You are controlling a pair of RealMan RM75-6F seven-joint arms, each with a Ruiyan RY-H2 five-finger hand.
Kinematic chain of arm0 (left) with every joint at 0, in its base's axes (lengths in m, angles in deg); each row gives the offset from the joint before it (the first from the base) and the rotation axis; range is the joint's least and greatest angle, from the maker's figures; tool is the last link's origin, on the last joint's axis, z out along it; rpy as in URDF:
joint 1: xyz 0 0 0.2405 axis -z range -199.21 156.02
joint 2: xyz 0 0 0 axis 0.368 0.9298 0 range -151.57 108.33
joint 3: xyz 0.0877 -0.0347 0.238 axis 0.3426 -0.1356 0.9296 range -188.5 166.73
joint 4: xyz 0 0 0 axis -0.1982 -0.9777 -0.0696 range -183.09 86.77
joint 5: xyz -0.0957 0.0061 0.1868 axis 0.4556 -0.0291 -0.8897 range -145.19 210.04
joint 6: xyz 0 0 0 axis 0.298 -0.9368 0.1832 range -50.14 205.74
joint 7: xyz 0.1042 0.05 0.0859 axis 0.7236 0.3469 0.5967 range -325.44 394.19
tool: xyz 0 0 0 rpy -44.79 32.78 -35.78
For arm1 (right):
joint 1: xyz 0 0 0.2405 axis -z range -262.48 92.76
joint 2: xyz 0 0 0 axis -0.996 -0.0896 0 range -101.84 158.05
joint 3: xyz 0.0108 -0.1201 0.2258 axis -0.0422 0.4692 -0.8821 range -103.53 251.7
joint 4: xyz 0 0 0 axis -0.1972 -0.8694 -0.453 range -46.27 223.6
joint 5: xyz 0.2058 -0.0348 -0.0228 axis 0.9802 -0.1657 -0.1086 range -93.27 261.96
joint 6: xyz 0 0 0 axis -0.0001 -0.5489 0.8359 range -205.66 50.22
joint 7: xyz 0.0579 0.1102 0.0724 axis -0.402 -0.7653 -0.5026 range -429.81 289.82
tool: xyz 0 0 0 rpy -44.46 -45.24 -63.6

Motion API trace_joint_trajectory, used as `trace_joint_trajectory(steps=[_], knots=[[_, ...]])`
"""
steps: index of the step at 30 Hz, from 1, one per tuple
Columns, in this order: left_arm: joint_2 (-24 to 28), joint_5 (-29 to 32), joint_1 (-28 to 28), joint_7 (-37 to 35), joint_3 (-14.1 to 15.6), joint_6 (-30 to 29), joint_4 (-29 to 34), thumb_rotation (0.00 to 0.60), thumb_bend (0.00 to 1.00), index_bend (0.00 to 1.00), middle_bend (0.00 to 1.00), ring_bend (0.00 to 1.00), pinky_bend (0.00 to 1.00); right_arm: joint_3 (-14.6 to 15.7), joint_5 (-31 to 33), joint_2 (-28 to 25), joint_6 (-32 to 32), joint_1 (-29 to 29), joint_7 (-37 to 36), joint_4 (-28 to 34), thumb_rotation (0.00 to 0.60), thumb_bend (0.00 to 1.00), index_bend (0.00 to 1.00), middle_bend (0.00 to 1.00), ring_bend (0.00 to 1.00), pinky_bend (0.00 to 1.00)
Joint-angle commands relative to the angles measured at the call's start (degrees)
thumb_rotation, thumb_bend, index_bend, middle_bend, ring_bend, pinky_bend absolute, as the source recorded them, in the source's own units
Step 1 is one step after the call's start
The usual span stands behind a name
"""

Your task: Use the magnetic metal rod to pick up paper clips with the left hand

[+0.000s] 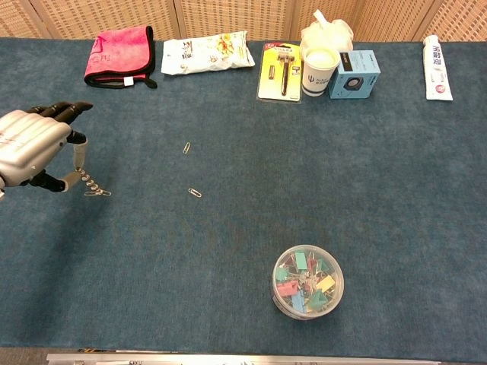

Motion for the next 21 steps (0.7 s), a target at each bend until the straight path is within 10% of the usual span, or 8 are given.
trace_joint_trajectory(steps=[1,21], knots=[[0.13,1.05,-0.42,-1.42,-0.20,0.73,-1.55,0.600,0.36,0.53,0.00,0.00,0.13,0.00,-0.03,-0.02,-0.05,0.02,-0.06,0.00,0.600,0.12,0.20,0.19,0.18,0.31],[2.73,2.99,-4.59,-12.45,0.20,2.67,-8.86,0.600,0.36,0.38,0.00,0.00,0.13,0.08,0.07,0.26,0.44,-0.17,0.80,0.10,0.600,0.12,0.20,0.19,0.17,0.31]])
